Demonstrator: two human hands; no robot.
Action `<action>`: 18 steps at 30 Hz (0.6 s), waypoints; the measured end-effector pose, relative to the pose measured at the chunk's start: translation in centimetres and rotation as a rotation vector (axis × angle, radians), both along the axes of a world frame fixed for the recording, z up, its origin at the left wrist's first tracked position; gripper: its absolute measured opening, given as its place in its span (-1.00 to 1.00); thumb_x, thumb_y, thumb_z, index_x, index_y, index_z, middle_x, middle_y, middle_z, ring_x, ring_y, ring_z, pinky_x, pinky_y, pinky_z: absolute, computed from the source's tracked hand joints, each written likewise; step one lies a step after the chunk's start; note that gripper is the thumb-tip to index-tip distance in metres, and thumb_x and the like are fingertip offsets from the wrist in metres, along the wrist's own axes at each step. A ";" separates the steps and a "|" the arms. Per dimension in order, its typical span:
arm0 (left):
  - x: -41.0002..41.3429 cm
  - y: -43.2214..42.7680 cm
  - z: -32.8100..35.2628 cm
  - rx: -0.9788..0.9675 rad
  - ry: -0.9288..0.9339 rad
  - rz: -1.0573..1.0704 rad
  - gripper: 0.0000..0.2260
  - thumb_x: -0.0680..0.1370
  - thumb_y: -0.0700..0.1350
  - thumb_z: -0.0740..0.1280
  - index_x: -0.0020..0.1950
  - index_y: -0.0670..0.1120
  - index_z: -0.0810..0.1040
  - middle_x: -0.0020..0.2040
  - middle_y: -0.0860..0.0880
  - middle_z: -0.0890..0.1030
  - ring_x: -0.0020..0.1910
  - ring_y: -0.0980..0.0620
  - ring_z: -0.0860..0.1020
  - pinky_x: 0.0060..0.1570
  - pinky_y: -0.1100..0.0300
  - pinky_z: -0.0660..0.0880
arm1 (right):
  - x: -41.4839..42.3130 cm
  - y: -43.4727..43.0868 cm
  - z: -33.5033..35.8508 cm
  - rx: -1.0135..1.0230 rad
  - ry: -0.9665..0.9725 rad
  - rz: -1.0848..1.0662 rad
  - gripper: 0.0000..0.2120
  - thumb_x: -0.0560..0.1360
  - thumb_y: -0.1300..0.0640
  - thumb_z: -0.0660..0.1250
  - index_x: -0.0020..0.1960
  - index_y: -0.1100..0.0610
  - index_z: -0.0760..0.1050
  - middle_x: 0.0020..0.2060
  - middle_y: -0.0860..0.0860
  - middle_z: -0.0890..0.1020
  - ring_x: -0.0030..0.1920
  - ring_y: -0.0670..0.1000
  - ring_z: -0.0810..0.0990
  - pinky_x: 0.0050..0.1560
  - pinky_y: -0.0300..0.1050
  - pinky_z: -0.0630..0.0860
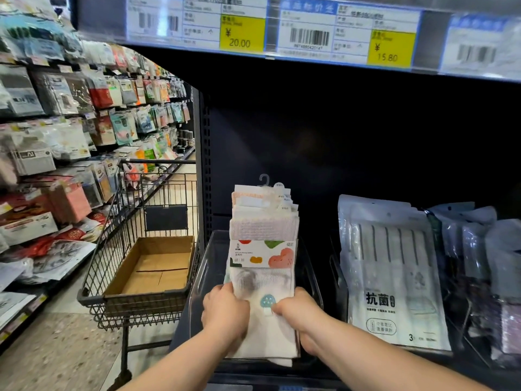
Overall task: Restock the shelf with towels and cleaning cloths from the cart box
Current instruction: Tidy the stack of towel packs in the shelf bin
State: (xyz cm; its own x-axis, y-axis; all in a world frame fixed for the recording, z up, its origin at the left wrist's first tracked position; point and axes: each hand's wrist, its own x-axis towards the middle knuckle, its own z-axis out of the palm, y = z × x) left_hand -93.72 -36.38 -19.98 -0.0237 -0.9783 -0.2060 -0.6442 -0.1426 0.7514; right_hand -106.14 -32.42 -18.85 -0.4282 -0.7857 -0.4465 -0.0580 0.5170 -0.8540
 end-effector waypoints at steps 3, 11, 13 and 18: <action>0.0 0.1 0.0 0.006 0.023 -0.024 -0.65 0.46 -0.16 0.21 0.24 -0.02 0.49 0.20 -0.03 0.52 0.18 -0.11 0.49 0.16 -0.03 0.49 | 0.2 0.3 0.0 -0.049 0.072 -0.018 -0.72 0.45 0.36 0.16 0.08 0.07 0.38 0.04 0.09 0.57 0.00 0.11 0.58 -0.05 -0.02 0.61; 0.5 -0.4 -0.3 0.116 0.264 -0.023 -0.51 0.50 -0.26 0.26 0.41 -0.04 0.28 -0.02 0.03 0.57 -0.03 0.00 0.57 -0.09 0.10 0.56 | 0.5 0.0 -0.6 0.012 0.187 -0.011 -0.50 0.50 0.30 0.10 0.42 0.05 0.23 0.23 0.08 0.50 0.16 0.12 0.53 0.15 -0.02 0.54; 0.6 -0.5 0.2 0.140 0.234 -0.040 -0.38 0.45 -0.23 0.30 0.48 -0.04 0.18 0.23 -0.08 0.52 0.18 -0.12 0.52 0.18 -0.03 0.51 | 0.5 -0.2 -0.1 0.066 0.204 0.020 -0.32 0.51 0.33 0.12 0.54 0.06 -0.06 0.41 0.12 0.34 0.33 0.15 0.42 0.25 -0.05 0.46; 0.1 -1.9 2.2 -0.017 0.321 -0.077 -0.22 0.15 0.02 0.49 0.34 0.02 0.31 0.28 -0.08 0.47 0.20 -0.07 0.51 0.20 -0.07 0.50 | -0.3 -0.9 3.7 -0.158 0.196 0.097 -0.07 0.45 0.27 0.36 0.55 0.04 -0.22 0.39 0.08 0.39 0.12 0.00 0.50 -0.13 -0.32 0.51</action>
State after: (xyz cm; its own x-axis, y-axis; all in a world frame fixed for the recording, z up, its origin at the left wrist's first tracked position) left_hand -93.60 -38.26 -17.78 -0.1587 -0.9743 -0.1599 -0.3823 -0.0887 0.9198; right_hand -106.45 -33.34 -15.17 -0.4143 -0.8803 -0.2313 -0.2731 0.3626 -0.8910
